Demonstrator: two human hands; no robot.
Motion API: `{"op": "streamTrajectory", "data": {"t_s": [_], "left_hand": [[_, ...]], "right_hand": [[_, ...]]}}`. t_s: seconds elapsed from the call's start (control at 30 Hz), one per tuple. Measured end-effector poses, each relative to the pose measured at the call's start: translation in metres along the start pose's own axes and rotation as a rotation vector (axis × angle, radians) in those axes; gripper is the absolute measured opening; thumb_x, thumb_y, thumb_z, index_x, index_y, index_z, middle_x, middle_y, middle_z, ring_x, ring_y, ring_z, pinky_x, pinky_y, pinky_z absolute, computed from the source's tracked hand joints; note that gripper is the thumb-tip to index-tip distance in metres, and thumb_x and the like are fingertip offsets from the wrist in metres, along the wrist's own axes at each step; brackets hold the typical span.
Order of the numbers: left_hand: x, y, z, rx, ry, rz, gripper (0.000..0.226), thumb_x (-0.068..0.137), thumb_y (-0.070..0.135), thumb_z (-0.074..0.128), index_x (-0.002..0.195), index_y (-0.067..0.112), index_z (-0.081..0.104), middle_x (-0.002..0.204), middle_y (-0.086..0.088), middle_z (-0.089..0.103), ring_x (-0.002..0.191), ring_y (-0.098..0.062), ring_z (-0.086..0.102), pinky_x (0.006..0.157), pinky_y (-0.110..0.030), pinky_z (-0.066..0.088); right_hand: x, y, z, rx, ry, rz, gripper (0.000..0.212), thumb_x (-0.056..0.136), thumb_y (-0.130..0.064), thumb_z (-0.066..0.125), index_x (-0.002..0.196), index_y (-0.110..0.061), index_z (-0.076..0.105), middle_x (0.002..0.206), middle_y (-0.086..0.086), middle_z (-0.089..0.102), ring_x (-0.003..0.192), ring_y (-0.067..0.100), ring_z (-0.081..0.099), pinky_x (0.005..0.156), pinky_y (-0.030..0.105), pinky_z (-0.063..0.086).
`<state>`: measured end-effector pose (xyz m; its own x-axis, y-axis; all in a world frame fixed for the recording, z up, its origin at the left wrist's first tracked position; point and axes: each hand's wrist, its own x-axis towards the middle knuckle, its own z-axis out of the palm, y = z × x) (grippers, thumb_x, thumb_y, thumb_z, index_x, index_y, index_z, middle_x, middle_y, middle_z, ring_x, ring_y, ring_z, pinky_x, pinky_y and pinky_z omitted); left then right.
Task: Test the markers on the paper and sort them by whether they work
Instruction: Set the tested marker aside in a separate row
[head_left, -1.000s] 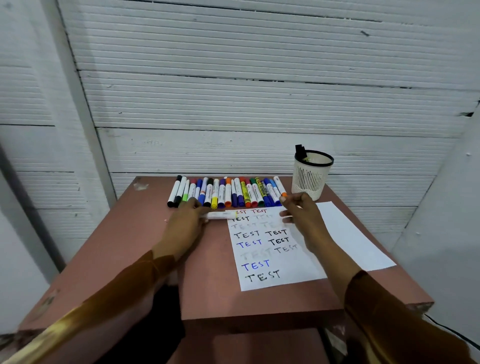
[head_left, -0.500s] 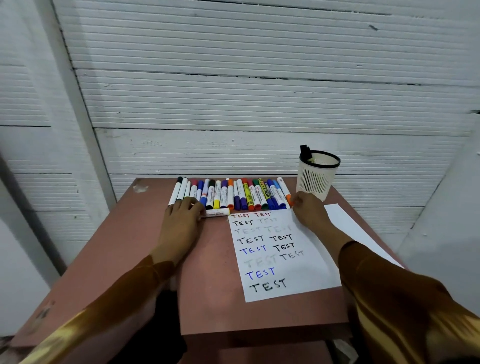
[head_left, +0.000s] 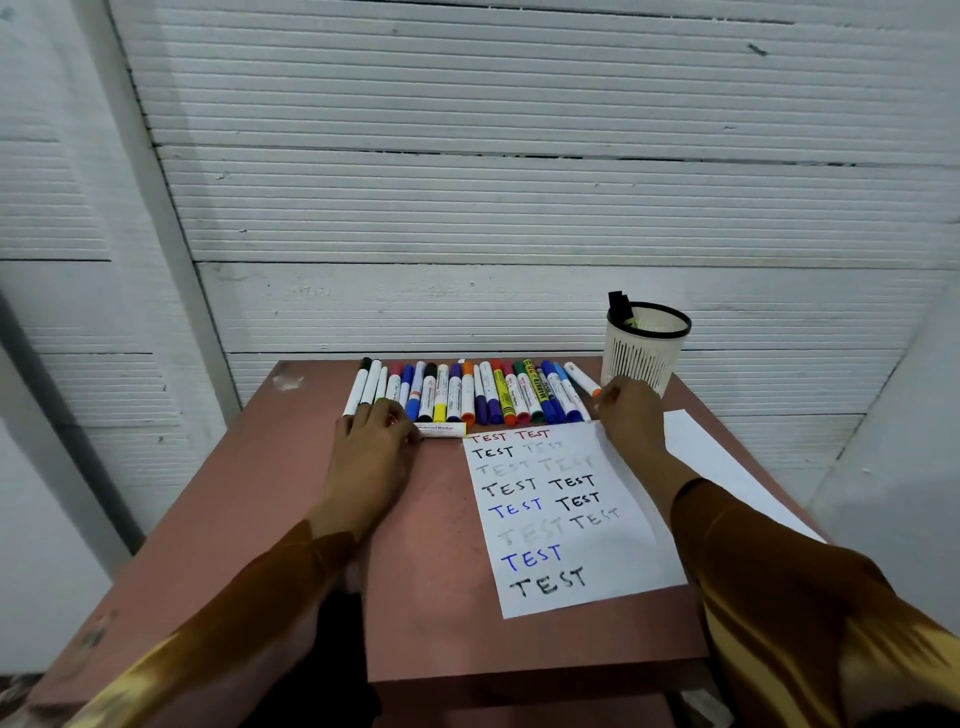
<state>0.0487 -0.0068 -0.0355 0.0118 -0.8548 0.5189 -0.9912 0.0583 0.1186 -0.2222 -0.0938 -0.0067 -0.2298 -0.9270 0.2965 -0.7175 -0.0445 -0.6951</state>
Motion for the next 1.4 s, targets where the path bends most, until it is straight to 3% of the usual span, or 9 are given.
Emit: {"op": "streamTrajectory", "data": {"t_s": [0.23,0.4,0.53,0.63,0.8,0.97,1.07,1.17,1.4], "left_hand": [[0.0,-0.002,-0.002,-0.09,0.093,-0.016,0.02,0.081,0.014,0.067,0.101,0.016,0.068,0.106,-0.008,0.061,0.1,-0.03,0.053,0.081,-0.038,0.036],[0.007,0.03,-0.02,-0.461,0.229,-0.246,0.023,0.092,0.033,0.054,0.103,0.015,0.063,0.092,-0.002,0.064,0.085,-0.02,0.058,0.072,-0.033,0.043],[0.014,0.085,-0.03,-0.792,-0.099,-0.342,0.039,0.095,0.048,0.038,0.109,0.014,0.052,0.089,-0.003,0.063,0.079,-0.018,0.058,0.065,-0.028,0.04],[0.016,0.108,-0.027,-1.03,-0.309,-0.392,0.045,0.093,0.051,0.038,0.104,0.009,0.051,0.099,-0.013,0.062,0.086,-0.025,0.057,0.071,-0.032,0.043],[0.013,0.121,-0.028,-1.283,-0.188,-0.442,0.018,0.099,0.02,0.041,0.1,0.004,0.05,0.087,-0.009,0.062,0.082,-0.022,0.059,0.077,-0.031,0.051],[-0.002,0.113,-0.029,-0.987,-0.157,-0.073,0.013,0.099,0.022,0.04,0.107,0.014,0.044,0.066,0.004,0.045,0.054,-0.009,0.041,0.053,-0.023,0.04],[-0.014,0.108,-0.024,-0.808,-0.206,0.102,0.032,0.098,0.029,0.042,0.13,0.023,0.045,0.078,-0.002,0.059,0.067,-0.015,0.054,0.062,-0.026,0.042],[-0.016,0.104,-0.022,-0.814,-0.183,0.147,0.038,0.097,0.031,0.045,0.135,0.032,0.043,0.09,-0.007,0.065,0.08,-0.019,0.058,0.075,-0.034,0.045],[-0.019,0.094,-0.024,-0.652,-0.204,0.085,0.041,0.089,0.053,0.047,0.125,0.035,0.039,0.065,0.009,0.049,0.063,-0.011,0.049,0.056,-0.024,0.034]], "right_hand": [[-0.007,0.004,-0.013,0.173,0.092,0.202,0.017,0.085,-0.003,0.062,0.099,0.006,0.057,0.105,0.021,0.062,0.099,0.033,0.058,0.067,0.027,0.037],[-0.022,-0.007,-0.014,0.58,-0.042,0.394,0.015,0.085,-0.005,0.062,0.096,0.005,0.059,0.076,0.017,0.062,0.056,0.017,0.054,0.044,0.02,0.042],[-0.053,-0.027,-0.012,0.933,-0.216,0.48,0.017,0.089,0.003,0.055,0.105,0.009,0.055,0.07,0.013,0.059,0.057,0.015,0.056,0.045,0.015,0.048],[-0.078,-0.038,-0.014,1.058,-0.405,0.426,0.004,0.092,0.003,0.049,0.089,0.002,0.052,0.076,0.016,0.061,0.065,0.019,0.061,0.062,0.023,0.054],[-0.099,-0.037,-0.02,0.914,-0.657,0.248,0.012,0.091,-0.008,0.056,0.089,-0.005,0.045,0.084,0.014,0.066,0.073,0.023,0.067,0.066,0.027,0.057],[-0.097,-0.034,-0.032,0.878,-0.667,0.142,0.024,0.087,-0.024,0.062,0.107,-0.012,0.055,0.093,0.002,0.06,0.07,0.013,0.056,0.063,0.026,0.044],[-0.098,-0.035,-0.032,0.951,-0.626,0.09,0.021,0.091,-0.022,0.057,0.109,-0.015,0.061,0.079,0.001,0.058,0.059,0.01,0.046,0.055,0.025,0.034],[-0.101,-0.033,-0.031,0.985,-0.548,0.104,0.017,0.091,-0.021,0.057,0.104,-0.014,0.065,0.068,0.002,0.055,0.056,0.01,0.044,0.052,0.023,0.034],[-0.105,-0.025,-0.037,1.204,-0.493,0.128,0.008,0.089,-0.005,0.053,0.093,-0.002,0.06,0.079,0.014,0.069,0.065,0.021,0.065,0.058,0.025,0.052]]}}
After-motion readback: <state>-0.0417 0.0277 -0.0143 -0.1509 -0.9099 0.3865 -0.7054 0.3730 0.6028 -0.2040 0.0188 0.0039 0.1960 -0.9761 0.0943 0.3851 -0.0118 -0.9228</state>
